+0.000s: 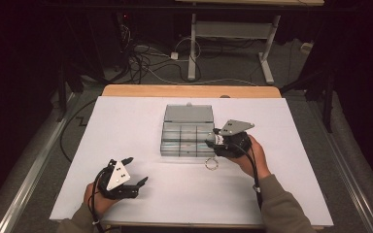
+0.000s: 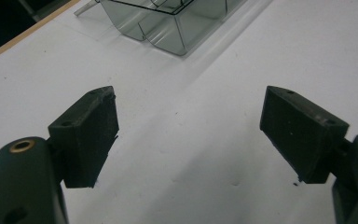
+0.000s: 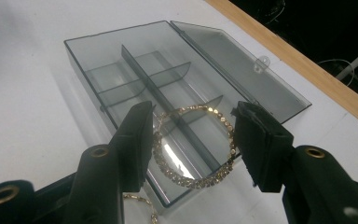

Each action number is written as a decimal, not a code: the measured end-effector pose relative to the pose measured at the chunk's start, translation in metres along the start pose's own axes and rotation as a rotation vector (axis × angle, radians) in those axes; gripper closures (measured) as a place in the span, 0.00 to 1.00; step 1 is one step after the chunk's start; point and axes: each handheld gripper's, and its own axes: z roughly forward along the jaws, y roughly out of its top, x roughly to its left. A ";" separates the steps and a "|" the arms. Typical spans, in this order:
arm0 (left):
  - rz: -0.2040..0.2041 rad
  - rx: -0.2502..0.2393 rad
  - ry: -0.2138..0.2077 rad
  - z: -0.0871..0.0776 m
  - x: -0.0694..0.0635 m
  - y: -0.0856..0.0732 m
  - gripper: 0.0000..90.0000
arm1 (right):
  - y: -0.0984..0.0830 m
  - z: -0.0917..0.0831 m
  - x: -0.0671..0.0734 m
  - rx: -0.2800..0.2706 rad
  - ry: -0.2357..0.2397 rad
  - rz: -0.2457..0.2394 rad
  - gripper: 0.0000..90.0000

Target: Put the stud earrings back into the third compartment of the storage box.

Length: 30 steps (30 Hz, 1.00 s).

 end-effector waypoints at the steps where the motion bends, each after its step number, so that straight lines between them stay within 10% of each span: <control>1: 0.000 0.000 0.000 0.000 0.000 0.000 0.20 | 0.001 0.001 0.000 -0.001 -0.001 -0.007 0.54; 30: 0.000 -0.005 0.004 -0.003 0.001 0.000 0.20 | 0.020 0.038 0.016 0.014 0.009 -0.011 0.54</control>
